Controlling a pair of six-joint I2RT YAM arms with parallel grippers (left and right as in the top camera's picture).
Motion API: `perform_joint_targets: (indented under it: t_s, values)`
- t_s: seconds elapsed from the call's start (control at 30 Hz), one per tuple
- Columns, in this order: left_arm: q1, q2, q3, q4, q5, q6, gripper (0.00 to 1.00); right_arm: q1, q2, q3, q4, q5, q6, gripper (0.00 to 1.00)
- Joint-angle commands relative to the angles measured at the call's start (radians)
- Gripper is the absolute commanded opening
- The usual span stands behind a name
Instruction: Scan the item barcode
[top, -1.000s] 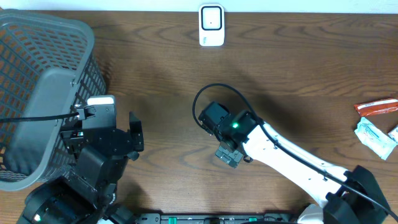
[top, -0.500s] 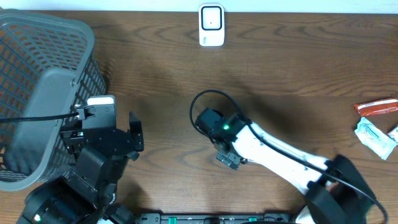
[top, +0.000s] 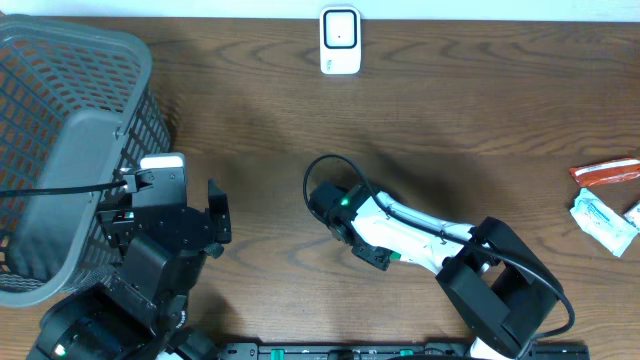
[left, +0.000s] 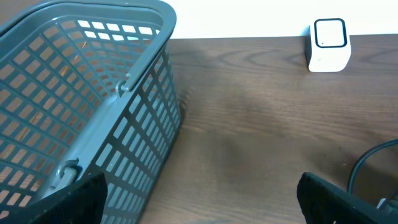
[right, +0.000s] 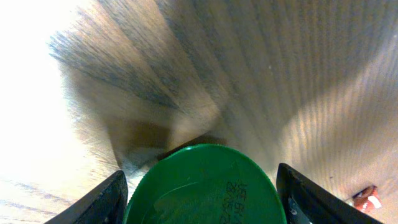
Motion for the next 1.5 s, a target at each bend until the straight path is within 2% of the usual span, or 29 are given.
perform_joint_targets:
  t_s: [0.0, 0.27, 0.47, 0.73, 0.9, 1.2, 1.47]
  values:
    - [0.003, -0.003, 0.006, -0.003, -0.012, -0.004, 0.98, 0.006, 0.006, -0.004, 0.012, 0.047, 0.009, 0.61]
    - [0.003, -0.003, 0.006, -0.003, -0.012, -0.005, 0.98, 0.006, 0.005, 0.029, 0.008, 0.047, 0.009, 0.48]
    - [0.003, -0.003, 0.006, -0.003, -0.012, -0.004, 0.98, -0.01, 0.005, 0.116, -0.043, 0.058, 0.007, 0.48]
    - [0.003, -0.003, 0.006, -0.003, -0.012, -0.005, 0.98, -0.032, 0.005, 0.289, 0.002, 0.043, 0.005, 0.55]
    - [0.003, -0.003, 0.006, -0.003, -0.012, -0.005, 0.98, -0.061, 0.005, 0.364, 0.11, -0.069, 0.005, 0.55]
    - [0.003, -0.003, 0.006, -0.003, -0.012, -0.005, 0.98, -0.13, 0.005, 0.365, 0.381, -0.328, 0.08, 0.52]
    - [0.003, -0.003, 0.006, -0.003, -0.012, -0.004, 0.98, -0.196, 0.011, 0.337, 0.503, -0.498, 0.095, 0.5]
